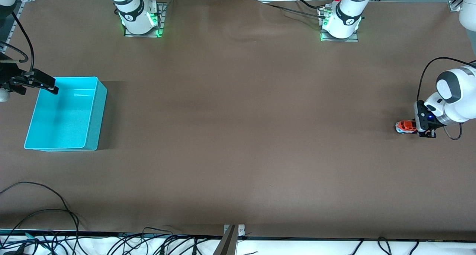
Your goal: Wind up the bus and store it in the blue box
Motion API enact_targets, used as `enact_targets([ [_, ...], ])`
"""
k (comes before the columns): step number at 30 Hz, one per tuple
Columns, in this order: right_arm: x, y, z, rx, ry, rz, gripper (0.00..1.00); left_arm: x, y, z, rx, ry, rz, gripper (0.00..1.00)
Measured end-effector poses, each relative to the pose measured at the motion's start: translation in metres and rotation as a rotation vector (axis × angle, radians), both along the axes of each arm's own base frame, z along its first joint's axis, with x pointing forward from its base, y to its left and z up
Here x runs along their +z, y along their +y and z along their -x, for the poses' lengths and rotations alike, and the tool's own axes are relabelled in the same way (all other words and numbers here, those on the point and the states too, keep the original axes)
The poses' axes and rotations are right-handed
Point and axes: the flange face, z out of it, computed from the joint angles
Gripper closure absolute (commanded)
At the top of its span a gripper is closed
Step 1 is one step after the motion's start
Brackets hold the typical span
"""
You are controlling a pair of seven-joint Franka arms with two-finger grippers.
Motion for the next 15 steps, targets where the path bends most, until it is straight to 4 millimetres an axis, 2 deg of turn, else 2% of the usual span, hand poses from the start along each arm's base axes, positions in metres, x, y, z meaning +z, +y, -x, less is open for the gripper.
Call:
enact_targets([
  [7,0.000,0.000,0.000,0.000,0.000,0.000,0.00,0.000,0.000,0.000,0.000,0.000,0.000,0.90],
  [8,0.000,0.000,0.000,0.000,0.000,0.000,0.00,-0.001,0.010,0.002,-0.022,0.005,0.002,0.90],
  [15,0.000,0.000,0.000,0.000,0.000,0.000,0.00,-0.001,0.024,0.004,-0.028,0.001,0.001,0.90],
])
